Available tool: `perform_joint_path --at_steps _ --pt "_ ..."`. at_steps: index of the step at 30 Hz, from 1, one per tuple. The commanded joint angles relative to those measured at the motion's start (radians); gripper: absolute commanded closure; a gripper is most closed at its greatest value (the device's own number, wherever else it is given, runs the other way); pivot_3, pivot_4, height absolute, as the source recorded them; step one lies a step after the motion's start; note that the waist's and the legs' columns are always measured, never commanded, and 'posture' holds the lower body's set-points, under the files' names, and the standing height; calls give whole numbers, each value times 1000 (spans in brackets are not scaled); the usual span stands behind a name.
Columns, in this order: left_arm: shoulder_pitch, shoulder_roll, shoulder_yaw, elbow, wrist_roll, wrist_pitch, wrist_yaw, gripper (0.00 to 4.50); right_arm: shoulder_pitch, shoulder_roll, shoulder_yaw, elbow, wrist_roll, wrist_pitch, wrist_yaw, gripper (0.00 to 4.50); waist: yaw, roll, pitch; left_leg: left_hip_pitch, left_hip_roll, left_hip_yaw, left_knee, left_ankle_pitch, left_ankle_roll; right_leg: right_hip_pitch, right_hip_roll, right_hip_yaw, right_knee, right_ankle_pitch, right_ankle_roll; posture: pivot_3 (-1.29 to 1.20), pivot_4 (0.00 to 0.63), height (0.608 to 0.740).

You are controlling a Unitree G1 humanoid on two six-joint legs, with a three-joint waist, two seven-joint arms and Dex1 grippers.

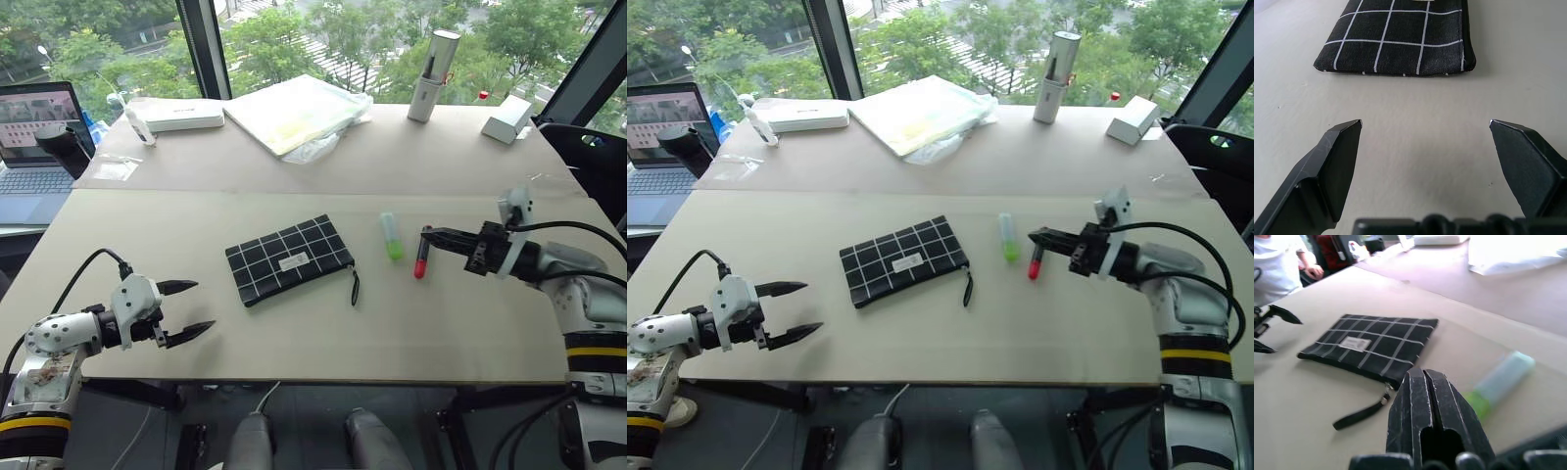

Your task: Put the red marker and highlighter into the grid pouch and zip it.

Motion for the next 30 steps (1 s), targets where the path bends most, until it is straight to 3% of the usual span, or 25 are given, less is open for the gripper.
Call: perform_joint_path --at_steps 1,9,17,25,30 --pt "-33 13 -46 33 63 -72 5 0 -59 73 97 -78 -31 4 -40 4485 0 0 0 -1 0 0 0 0 0 -1 0 0 0 0 0 0 150 739" --pt "-142 -11 -141 170 178 -227 51 0 -167 257 361 -32 -285 -59 -201 4485 11 1 -1 -1 0 0 1 0 0 -2 0 -1 3 0 0 0 150 739" --pt "-176 -37 -191 225 203 -304 91 0 -230 243 488 174 -550 -285 -296 4485 29 2 -1 0 0 0 4 1 -1 -2 0 -1 9 -1 -1 0 150 739" --pt "-200 -53 -231 257 229 -350 116 0 -230 248 533 263 -648 -421 -255 4485 31 2 -1 1 0 0 5 1 -1 -3 0 -1 13 -2 -2 0 150 739" --pt "-289 -88 -294 377 357 -501 214 0 -198 244 541 255 -671 -451 -231 4485 38 4 -2 4 -1 0 5 1 -1 1 0 -1 13 -2 -1 0 150 739"
